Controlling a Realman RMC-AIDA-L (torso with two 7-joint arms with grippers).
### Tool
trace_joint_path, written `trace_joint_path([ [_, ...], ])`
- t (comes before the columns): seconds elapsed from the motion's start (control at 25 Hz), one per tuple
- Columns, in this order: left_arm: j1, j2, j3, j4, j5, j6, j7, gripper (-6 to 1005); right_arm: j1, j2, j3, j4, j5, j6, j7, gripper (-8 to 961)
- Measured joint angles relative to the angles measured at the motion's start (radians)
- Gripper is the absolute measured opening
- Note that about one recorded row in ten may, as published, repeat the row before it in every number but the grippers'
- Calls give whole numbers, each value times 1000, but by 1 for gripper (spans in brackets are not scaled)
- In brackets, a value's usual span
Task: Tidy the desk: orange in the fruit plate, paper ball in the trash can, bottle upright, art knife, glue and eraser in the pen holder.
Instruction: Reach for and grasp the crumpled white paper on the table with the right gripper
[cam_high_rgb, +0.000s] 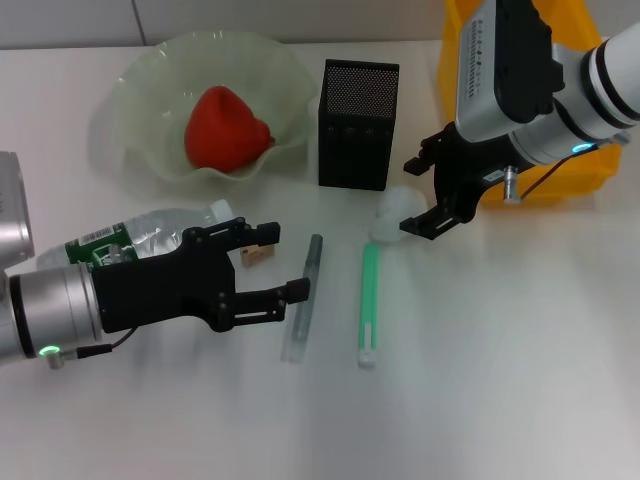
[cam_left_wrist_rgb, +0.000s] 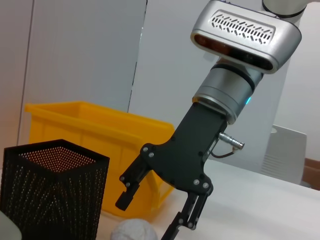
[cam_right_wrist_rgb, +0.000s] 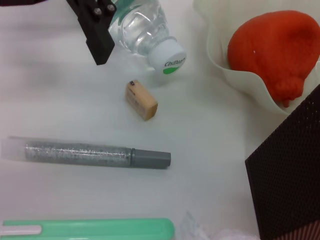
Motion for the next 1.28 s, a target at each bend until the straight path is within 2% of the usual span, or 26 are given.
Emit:
trace_joint_path([
  [0.64,-3,-9,5,-1,0,2,-2,796,9,2,-47,43,13,66,-17,781],
  [1.28,-3,-8,6,-1,0,6,-6,792,10,4,-88,69,36,105,-30,777],
])
